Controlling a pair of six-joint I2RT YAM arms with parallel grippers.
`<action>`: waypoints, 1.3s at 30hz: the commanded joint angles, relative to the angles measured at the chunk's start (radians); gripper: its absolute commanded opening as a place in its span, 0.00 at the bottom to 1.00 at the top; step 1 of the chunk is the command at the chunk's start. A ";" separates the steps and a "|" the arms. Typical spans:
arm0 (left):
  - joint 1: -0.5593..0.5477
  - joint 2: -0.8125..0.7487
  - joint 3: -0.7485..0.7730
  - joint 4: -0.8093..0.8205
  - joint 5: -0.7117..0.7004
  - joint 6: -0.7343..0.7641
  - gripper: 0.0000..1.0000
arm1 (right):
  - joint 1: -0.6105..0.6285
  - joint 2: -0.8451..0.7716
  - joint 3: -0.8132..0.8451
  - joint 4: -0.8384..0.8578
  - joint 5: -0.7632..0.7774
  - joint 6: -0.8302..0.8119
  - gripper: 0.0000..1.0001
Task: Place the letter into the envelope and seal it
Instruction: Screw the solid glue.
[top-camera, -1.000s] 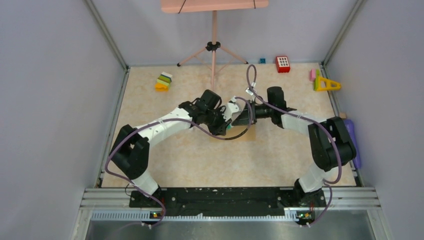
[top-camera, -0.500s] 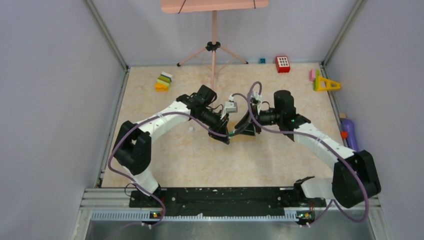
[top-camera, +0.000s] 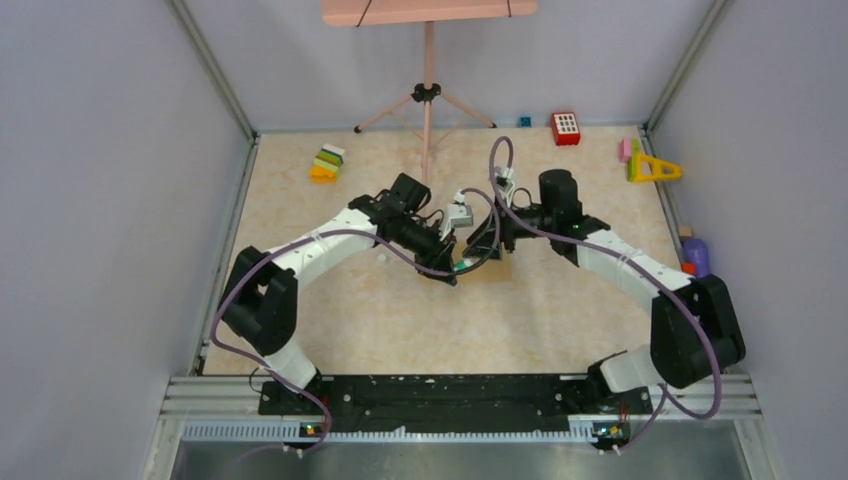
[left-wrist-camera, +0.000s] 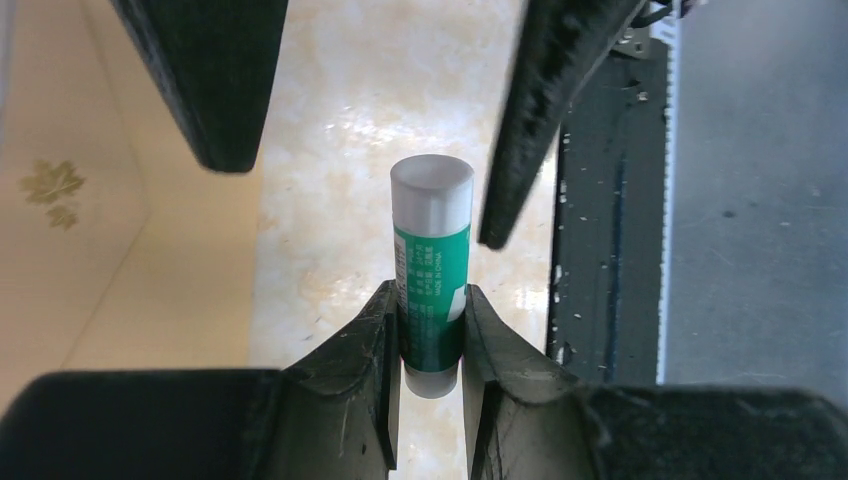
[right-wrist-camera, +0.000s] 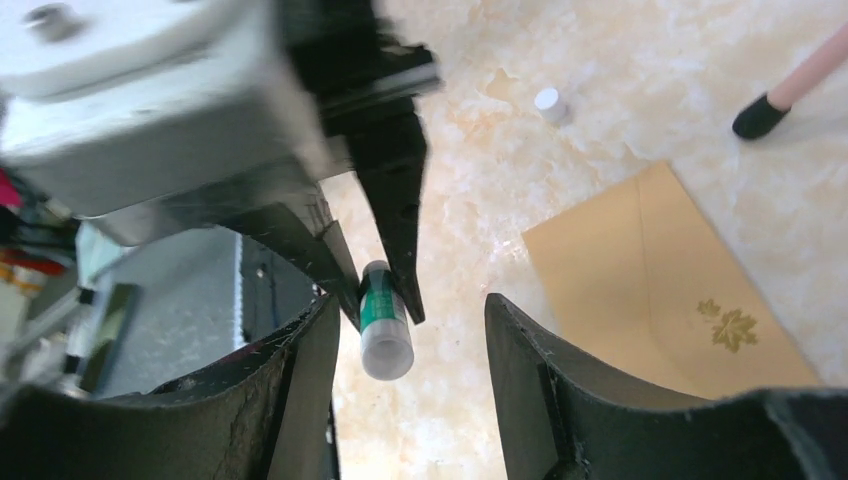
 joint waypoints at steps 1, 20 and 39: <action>0.003 -0.076 -0.031 0.121 -0.151 -0.056 0.00 | -0.041 0.052 0.040 0.075 -0.014 0.214 0.55; -0.059 -0.060 -0.058 0.207 -0.501 -0.066 0.00 | -0.051 0.259 0.087 0.104 -0.017 0.403 0.46; -0.083 -0.051 -0.062 0.210 -0.571 -0.044 0.00 | -0.092 0.269 0.119 -0.001 -0.032 0.380 0.36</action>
